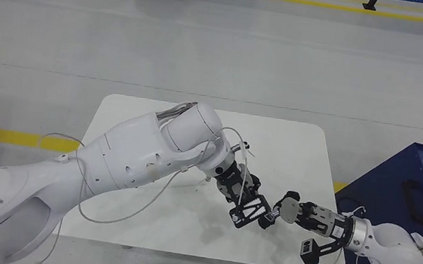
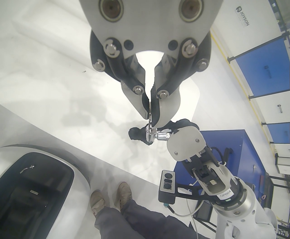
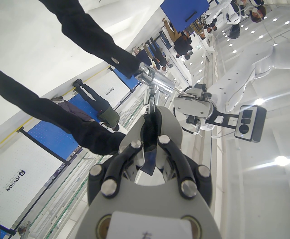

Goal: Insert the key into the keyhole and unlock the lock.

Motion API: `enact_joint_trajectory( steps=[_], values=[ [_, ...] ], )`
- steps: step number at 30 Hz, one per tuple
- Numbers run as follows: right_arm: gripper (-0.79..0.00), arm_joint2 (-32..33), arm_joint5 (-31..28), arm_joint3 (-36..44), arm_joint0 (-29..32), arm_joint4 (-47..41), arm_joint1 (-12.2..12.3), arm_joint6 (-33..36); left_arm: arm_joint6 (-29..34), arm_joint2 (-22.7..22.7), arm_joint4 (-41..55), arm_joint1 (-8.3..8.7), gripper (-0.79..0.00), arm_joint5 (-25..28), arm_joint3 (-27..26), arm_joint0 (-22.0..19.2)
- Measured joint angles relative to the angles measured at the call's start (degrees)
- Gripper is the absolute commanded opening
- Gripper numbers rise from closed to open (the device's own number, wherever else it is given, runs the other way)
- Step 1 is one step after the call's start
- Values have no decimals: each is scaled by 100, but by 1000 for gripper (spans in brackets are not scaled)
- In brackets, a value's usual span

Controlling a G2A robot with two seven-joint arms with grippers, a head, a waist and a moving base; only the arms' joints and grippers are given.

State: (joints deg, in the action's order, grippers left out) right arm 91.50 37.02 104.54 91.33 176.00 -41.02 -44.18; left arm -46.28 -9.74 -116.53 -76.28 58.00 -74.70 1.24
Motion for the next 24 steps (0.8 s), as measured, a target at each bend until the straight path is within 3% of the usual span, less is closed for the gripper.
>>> enact_joint_trajectory(
  steps=[24],
  values=[
    [-785, 6, 28, 9, 140, 0, 128, 236, 0, 0, -55, -216, -785, 0, 157, 75]
  ],
)
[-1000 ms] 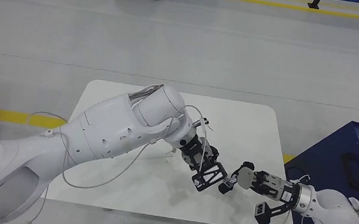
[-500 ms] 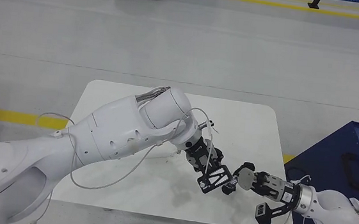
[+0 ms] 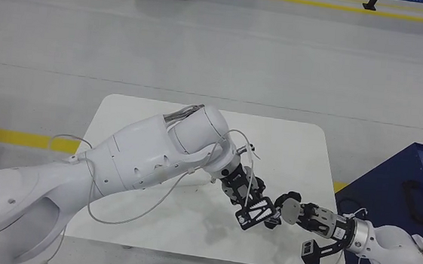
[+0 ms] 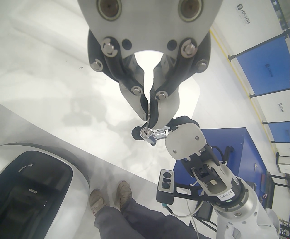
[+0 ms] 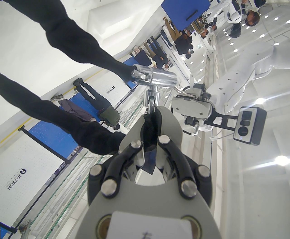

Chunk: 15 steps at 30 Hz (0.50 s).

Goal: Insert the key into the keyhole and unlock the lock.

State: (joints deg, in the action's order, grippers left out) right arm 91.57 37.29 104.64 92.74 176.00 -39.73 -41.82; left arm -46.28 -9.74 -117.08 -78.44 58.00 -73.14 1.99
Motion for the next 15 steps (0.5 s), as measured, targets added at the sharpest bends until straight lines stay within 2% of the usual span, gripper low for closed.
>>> enact_joint_trajectory(
  steps=[15],
  values=[
    [-785, -98, -64, -22, 27, 0, 30, 124, 0, 0, 73, 6, -785, 0, -87, 7]
  ],
)
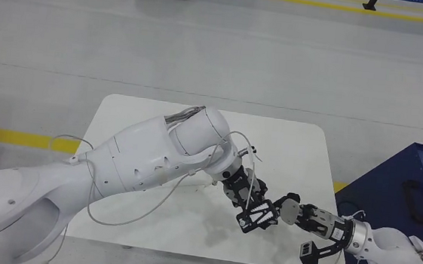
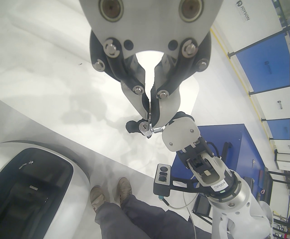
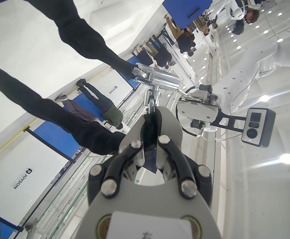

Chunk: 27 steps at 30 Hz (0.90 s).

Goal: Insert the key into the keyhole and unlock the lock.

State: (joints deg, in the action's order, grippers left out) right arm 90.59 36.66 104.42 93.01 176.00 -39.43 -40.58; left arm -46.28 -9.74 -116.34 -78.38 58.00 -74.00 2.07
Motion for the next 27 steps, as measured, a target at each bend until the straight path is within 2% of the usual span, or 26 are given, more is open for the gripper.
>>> enact_joint_trajectory(
  steps=[7, 14, 18, 27],
  values=[
    [-785, -4, -30, 3, 0, -2, -4, 25, 123, -43, 48, 9, -785, -95, 5, 84],
    [-785, -36, -426, -42, -15, 0, -59, 409, 1107, -459, 288, 157, -785, -248, -273, 380],
    [-785, -49, -557, -77, -23, 0, -82, 554, 1823, -704, 320, 276, -785, -123, -678, 561],
    [-785, -141, -974, -124, -111, -9, -138, 783, 2854, -1017, 456, 461, -785, 0, -1305, 884]
  ],
)
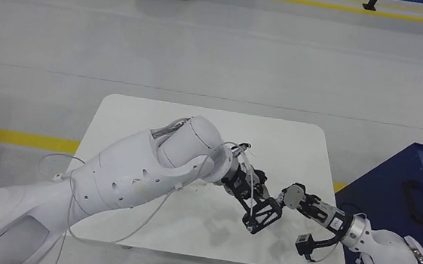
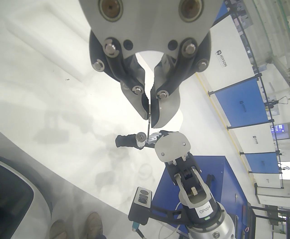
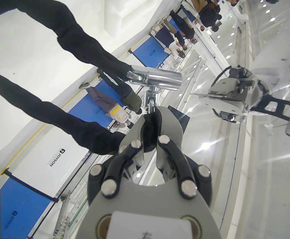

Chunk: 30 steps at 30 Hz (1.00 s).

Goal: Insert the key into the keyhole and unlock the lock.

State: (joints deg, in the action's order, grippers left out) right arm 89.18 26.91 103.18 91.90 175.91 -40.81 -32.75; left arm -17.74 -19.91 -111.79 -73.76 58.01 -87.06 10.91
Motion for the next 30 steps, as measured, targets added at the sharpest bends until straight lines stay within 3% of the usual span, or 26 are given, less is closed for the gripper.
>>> enact_joint_trajectory(
  steps=[8, 30],
  values=[
    [-785, -33, -91, -38, -84, -36, -48, 69, 1043, 141, 273, -17, -785, -1, -252, 105],
    [-785, -58, -168, -38, -205, 9, -135, 10, 1491, 258, 967, -110, -785, 0, -19, -85]
  ],
)
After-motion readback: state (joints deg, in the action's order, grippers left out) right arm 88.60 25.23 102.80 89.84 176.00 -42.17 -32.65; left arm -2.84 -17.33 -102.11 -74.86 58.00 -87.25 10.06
